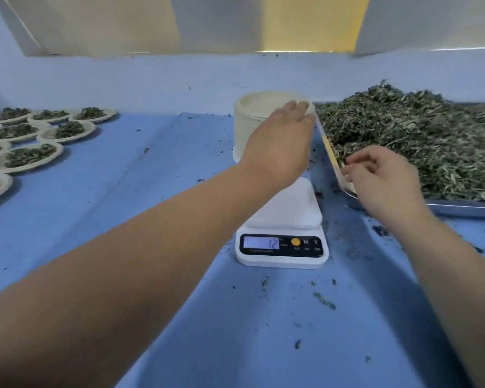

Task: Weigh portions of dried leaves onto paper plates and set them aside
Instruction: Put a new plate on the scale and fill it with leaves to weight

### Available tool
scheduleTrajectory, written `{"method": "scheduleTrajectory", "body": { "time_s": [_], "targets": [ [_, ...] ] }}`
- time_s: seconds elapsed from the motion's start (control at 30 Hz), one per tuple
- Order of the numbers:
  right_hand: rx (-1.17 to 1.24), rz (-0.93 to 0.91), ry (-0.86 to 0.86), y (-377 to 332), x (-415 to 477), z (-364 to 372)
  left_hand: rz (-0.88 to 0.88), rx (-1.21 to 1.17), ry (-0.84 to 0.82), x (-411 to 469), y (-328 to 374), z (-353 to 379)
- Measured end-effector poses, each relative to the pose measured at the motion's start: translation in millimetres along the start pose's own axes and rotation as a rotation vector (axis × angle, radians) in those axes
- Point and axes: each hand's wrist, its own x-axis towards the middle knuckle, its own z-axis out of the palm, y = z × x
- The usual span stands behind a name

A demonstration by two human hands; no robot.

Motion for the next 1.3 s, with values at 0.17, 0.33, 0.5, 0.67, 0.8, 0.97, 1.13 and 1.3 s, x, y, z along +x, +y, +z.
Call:
{"method": "scheduleTrajectory", "body": {
  "time_s": [0.17, 0.33, 0.5, 0.67, 0.8, 0.97, 1.13, 1.3],
  "targets": [
    [-0.655, -0.195, -0.099, 25, 0, -5, -0.114, 0.103, -0.139, 37, -17, -2],
    [-0.752, -0.182, -0.137, 26, -6, 2, -0.101, 0.246, -0.256, 48, -34, -5],
    [-0.762, -0.205, -0.097, 27, -5, 7, -0.007, 0.386, -0.307, 50, -34, -6],
    [-0.769, -0.256, -0.058, 32, -3, 10, 0.138, 0.568, -0.390, 48, -31, -6],
    [-0.773, -0.275, -0.054, 34, -2, 10, 0.184, 0.653, -0.389, 46, -33, -2],
    [-0.774, -0.284, -0.044, 35, -2, 10, 0.356, 0.649, -0.294, 49, -38, 2],
    [-0.775, -0.295, -0.037, 35, -1, 11, 0.321, 0.592, -0.187, 59, -43, -7],
    [-0.767, -0.296, -0.039, 36, -1, 11, 0.198, 0.531, -0.164, 60, -51, -8]
  ]
}}
